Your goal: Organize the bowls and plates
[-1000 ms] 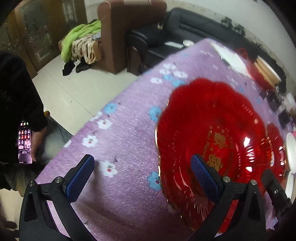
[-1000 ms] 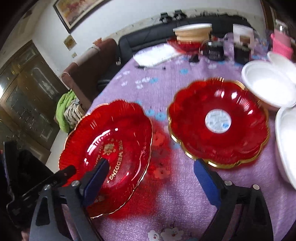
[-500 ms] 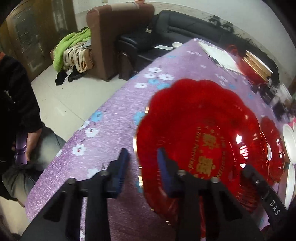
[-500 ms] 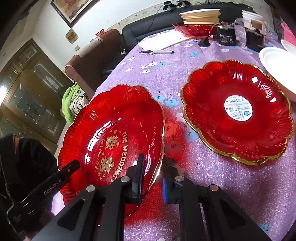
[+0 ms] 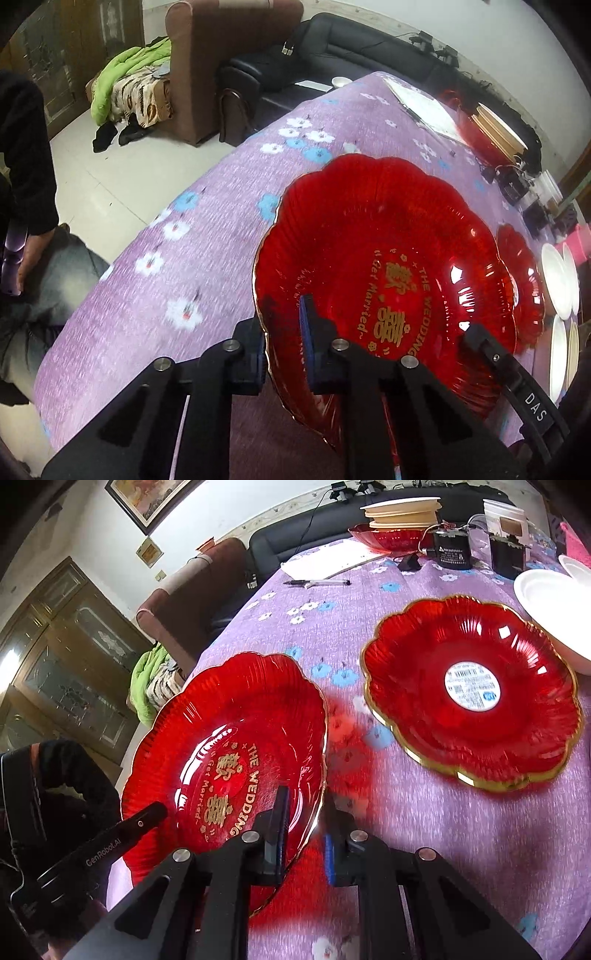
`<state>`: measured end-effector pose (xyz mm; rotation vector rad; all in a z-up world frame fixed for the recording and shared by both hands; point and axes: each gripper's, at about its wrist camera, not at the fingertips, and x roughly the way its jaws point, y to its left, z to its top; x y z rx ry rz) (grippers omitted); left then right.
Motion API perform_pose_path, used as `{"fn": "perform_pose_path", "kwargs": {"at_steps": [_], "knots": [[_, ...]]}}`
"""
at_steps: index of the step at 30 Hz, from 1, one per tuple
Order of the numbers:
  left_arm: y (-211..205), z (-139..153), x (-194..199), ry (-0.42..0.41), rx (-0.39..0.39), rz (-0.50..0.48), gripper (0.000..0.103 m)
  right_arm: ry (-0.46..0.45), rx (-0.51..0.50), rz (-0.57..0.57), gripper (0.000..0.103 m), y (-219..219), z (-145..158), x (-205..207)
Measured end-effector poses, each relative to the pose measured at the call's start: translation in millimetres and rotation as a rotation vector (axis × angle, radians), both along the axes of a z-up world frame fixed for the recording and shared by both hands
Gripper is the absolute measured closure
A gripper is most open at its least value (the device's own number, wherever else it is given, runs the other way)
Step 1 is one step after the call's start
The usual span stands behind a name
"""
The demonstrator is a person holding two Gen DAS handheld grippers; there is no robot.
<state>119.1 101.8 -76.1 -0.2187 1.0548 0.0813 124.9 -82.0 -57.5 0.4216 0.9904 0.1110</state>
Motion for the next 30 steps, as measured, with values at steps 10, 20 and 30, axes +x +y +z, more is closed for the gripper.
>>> {"fn": "perform_pose_path", "kwargs": {"at_steps": [10,20,30], "knots": [[19.0,1.8,-69.3,0.015,0.011,0.006,0.089,0.006,-0.003,0.1,0.088,16.9,-2.2,-48.0],[25.7,0.6,-117.0,0.031,0.032,-0.025,0.086,0.008,-0.017,0.184,0.086,39.7,-0.2,-100.4],[39.7,20.6,-163.8,-0.061,0.075,-0.028,0.052,-0.085,0.101,0.107,0.054,-20.8,28.2,-112.8]]}}
